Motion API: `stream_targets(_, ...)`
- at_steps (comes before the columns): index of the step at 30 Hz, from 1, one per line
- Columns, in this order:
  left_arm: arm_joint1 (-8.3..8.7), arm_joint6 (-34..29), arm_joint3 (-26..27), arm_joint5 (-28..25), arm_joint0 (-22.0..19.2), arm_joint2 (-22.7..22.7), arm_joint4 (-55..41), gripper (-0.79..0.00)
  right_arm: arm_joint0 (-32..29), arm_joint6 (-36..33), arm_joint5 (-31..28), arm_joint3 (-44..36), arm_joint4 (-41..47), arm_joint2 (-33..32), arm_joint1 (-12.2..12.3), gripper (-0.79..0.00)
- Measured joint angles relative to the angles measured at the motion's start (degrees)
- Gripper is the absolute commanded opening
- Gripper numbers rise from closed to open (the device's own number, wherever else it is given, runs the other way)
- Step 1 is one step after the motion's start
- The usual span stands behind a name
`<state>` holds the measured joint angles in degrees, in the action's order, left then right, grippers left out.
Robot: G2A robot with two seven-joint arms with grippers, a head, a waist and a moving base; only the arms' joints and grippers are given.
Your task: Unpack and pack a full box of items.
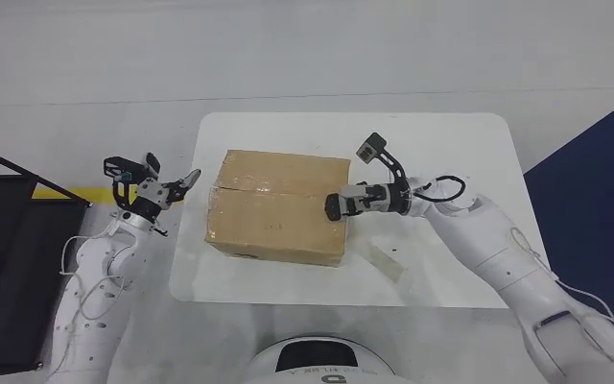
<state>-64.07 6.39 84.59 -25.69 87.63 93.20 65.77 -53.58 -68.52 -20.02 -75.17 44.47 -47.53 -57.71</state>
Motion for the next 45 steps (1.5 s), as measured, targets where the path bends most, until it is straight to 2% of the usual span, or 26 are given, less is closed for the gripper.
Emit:
stream_targets(8, -0.1, 0.5, -4.9, -1.0, -2.0, -2.4, 2.6, 0.0, 2.4, 2.2, 2.2, 3.6, -1.4, 1.2, -1.6, 0.0)
stream_targets(20, -0.69, 0.2, -4.5, -0.5, -2.8, -7.7, 5.3, 0.0, 2.6, 3.5, 1.7, 6.0, -3.0, 0.6, -2.8, 0.0)
stream_targets(31, -0.71, -0.1, -4.5, -0.6, -3.6, -7.7, 3.6, 0.0, 2.4, 3.3, 2.3, 7.2, -3.7, -0.4, -3.4, 0.0)
stream_targets(34, -0.64, 0.4, -3.1, 0.5, -3.6, -5.9, 1.0, 0.0, 2.5, 3.2, 2.4, 7.6, -4.0, -0.5, -3.7, 0.0)
stream_targets(38, -0.33, -1.7, 3.0, -3.0, -1.7, -3.8, -4.4, 0.0, 2.8, 2.9, 2.5, 8.3, -4.2, -0.5, -4.1, 0.0)
stream_targets(41, -0.17, -3.9, 8.0, -3.7, 0.3, -4.2, -1.7, 0.0, 3.0, 2.4, 2.2, 9.0, -3.9, -0.7, -4.4, 0.0)
stream_targets(45, -0.28, -5.0, 10.1, -1.6, 0.4, -6.6, 3.3, 0.0, 3.3, 1.9, 1.8, 9.9, -3.7, -0.9, -4.8, 0.0)
